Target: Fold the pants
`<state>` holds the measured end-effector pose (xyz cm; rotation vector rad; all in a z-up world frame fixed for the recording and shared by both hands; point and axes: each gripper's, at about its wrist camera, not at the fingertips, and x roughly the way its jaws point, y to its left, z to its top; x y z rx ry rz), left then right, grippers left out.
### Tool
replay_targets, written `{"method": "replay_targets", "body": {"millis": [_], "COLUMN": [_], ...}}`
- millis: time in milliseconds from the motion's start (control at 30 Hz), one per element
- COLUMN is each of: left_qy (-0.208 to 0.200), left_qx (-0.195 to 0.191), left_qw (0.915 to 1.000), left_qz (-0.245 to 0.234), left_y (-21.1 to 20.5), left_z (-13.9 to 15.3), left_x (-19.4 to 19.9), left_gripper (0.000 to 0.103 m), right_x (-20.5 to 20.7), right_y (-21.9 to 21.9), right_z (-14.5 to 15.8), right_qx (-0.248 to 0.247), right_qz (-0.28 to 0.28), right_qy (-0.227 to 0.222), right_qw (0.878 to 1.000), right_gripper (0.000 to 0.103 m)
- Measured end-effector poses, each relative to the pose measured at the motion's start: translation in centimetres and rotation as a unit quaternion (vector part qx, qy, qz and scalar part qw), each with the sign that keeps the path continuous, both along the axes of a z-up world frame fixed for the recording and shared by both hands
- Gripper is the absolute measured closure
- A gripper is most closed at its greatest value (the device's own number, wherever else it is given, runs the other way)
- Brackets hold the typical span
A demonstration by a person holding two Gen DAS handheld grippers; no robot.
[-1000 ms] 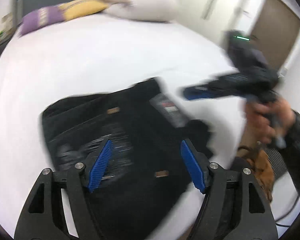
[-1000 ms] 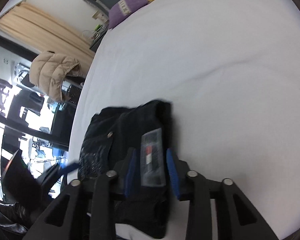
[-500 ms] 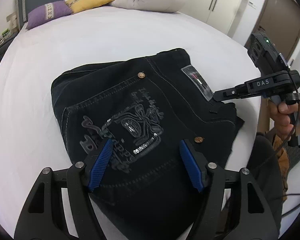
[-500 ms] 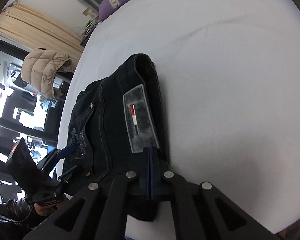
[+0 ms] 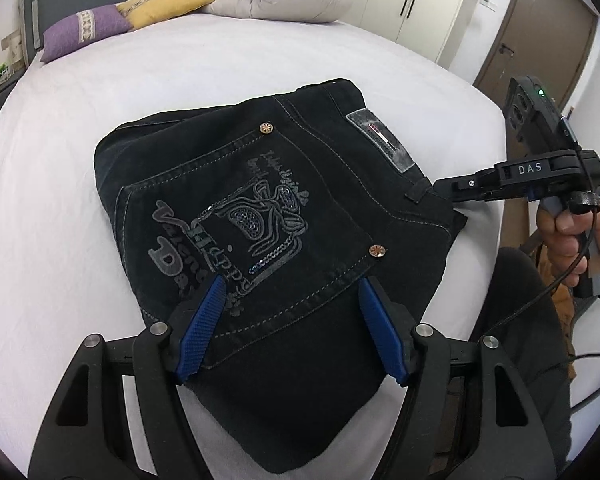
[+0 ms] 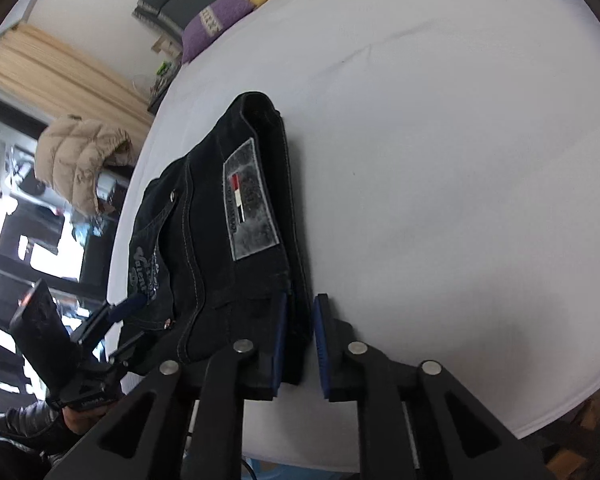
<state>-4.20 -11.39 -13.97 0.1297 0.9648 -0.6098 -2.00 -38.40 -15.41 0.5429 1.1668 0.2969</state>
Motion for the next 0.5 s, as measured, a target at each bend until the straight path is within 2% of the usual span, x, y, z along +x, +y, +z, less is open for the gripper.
{"method": "replay_targets", "body": {"millis": [100, 200, 300, 367, 400, 467, 500], "left_qy": [-0.003, -0.001, -0.02, -0.018, -0.006, 0.023, 0.038], "left_qx": [-0.004, -0.023, -0.06, -0.087, -0.097, -0.117, -0.127], "left_qw": [1.0, 0.9997, 0.9975, 0.9949, 0.9936, 0.989, 0.9856], "left_qz": [-0.001, 0.007, 0.031, 0.047, 0.057, 0.088, 0.106], "left_y": [0.2, 0.9, 2.7, 3.9, 4.5, 6.1, 7.1], "left_z": [-0.1, 1.1, 3.8, 4.8, 4.8, 4.1, 3.6], "left_x": [0.0, 0.3, 0.5, 1.9, 2.9, 5.0, 5.7], "left_gripper": [0.036, 0.036, 0.036, 0.036, 0.036, 0.036, 0.036], "right_x": [-0.1, 0.0, -0.2, 0.3, 0.6, 1.7, 2.4], "right_y": [0.4, 0.5, 0.2, -0.2, -0.3, -0.7, -0.9], "right_z": [0.3, 1.8, 3.6, 4.3, 4.4, 4.3, 4.3], "right_qx": [-0.012, -0.034, -0.034, -0.03, -0.027, -0.023, -0.015], "right_qz": [0.001, 0.004, 0.005, 0.007, 0.005, 0.0, 0.001], "right_qy": [-0.009, -0.014, -0.035, -0.042, -0.04, -0.031, -0.032], "right_qw": [1.0, 0.999, 0.999, 0.999, 0.999, 0.999, 0.999], "right_gripper": [0.087, 0.082, 0.082, 0.08, 0.078, 0.055, 0.05]}}
